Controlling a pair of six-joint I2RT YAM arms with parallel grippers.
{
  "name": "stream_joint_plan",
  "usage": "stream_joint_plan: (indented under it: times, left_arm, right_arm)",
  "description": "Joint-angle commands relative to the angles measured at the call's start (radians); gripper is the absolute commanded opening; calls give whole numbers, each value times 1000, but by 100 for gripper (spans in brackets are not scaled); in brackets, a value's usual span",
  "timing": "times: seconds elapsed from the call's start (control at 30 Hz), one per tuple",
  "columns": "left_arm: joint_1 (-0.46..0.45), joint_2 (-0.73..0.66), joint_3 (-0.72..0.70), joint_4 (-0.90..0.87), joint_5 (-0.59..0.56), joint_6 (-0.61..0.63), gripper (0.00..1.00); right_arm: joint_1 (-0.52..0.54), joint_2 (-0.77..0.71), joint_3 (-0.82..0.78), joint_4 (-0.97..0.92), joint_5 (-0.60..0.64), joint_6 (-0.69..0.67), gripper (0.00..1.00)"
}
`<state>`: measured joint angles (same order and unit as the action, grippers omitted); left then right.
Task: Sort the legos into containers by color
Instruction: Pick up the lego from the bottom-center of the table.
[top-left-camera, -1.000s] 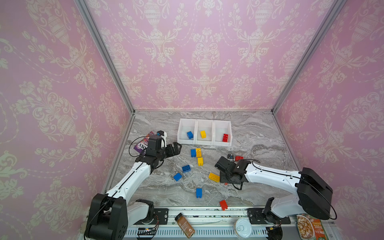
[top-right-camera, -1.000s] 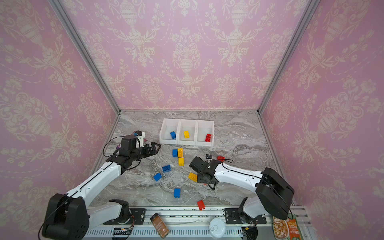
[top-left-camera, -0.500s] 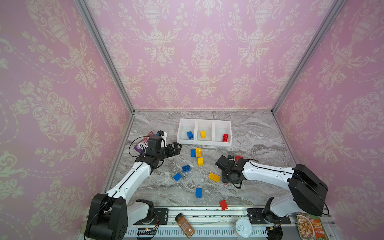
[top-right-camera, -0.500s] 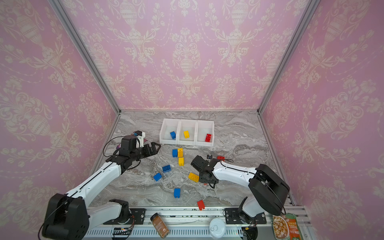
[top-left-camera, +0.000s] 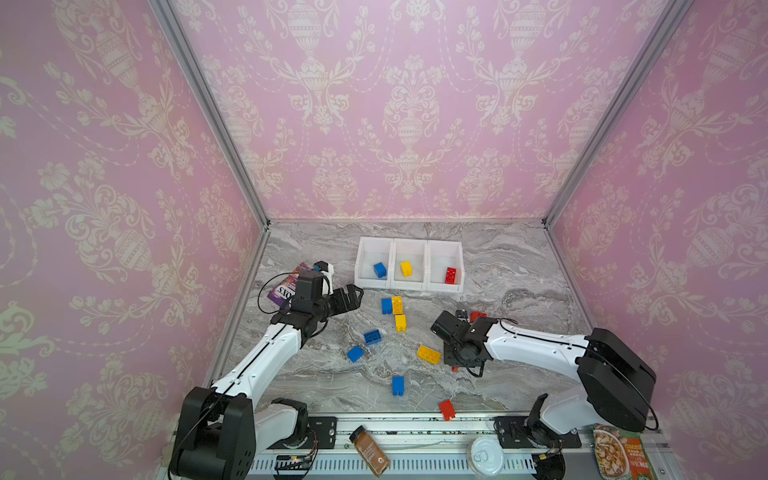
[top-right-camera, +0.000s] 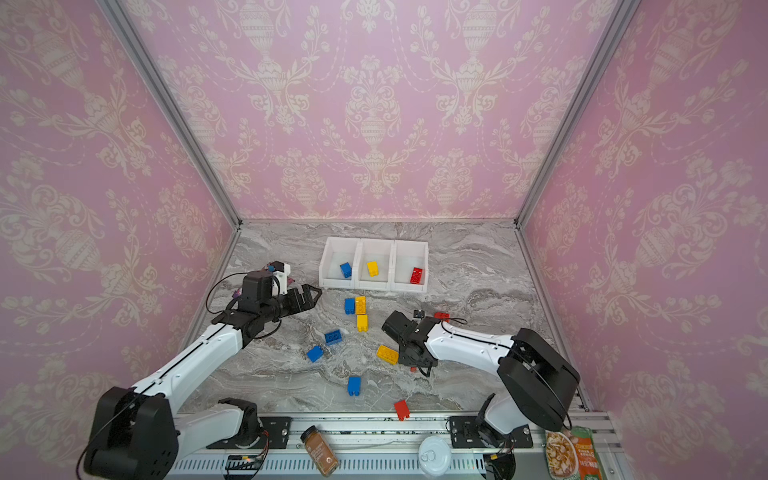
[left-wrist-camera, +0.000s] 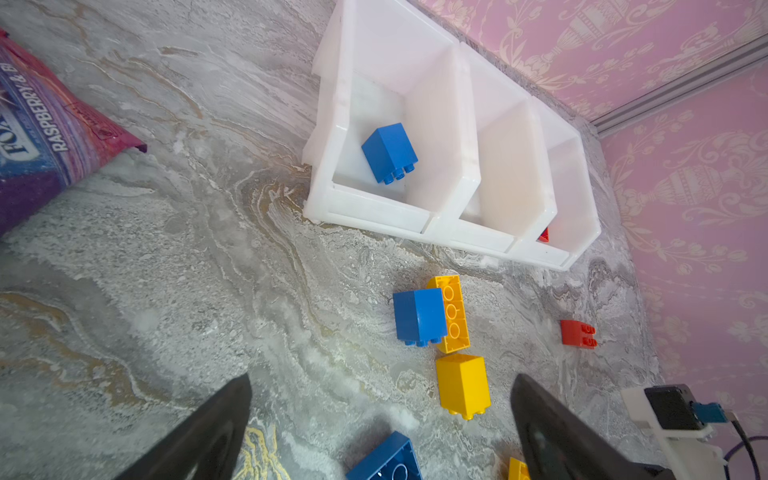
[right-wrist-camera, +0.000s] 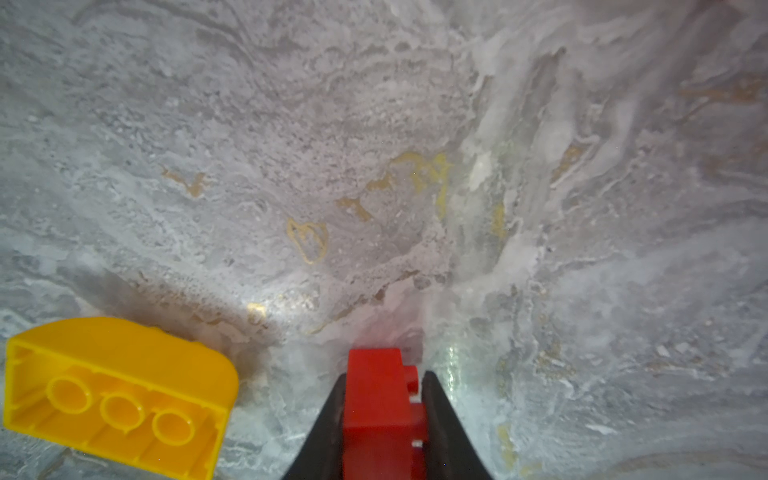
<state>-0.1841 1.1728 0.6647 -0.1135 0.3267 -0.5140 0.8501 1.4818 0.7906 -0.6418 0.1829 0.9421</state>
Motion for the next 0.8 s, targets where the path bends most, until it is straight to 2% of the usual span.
stream_joint_plan:
  times: [0.0, 0.3, 0.53, 0.77]
  left_arm:
    - [9, -16, -18, -11, -26, 14, 99]
    - [9, -13, -30, 1, -22, 3, 99]
    - [9, -24, -59, 20, -11, -18, 99]
    - [9, -30, -71, 33, -7, -23, 99]
  right_arm:
    - [-5, -31, 23, -44, 21, -5, 26]
    - [-32, -76, 128, -109, 52, -72, 25]
    - [-133, -77, 229, -99, 55, -195, 25]
    - [-257, 22, 368, 30, 8, -317, 25]
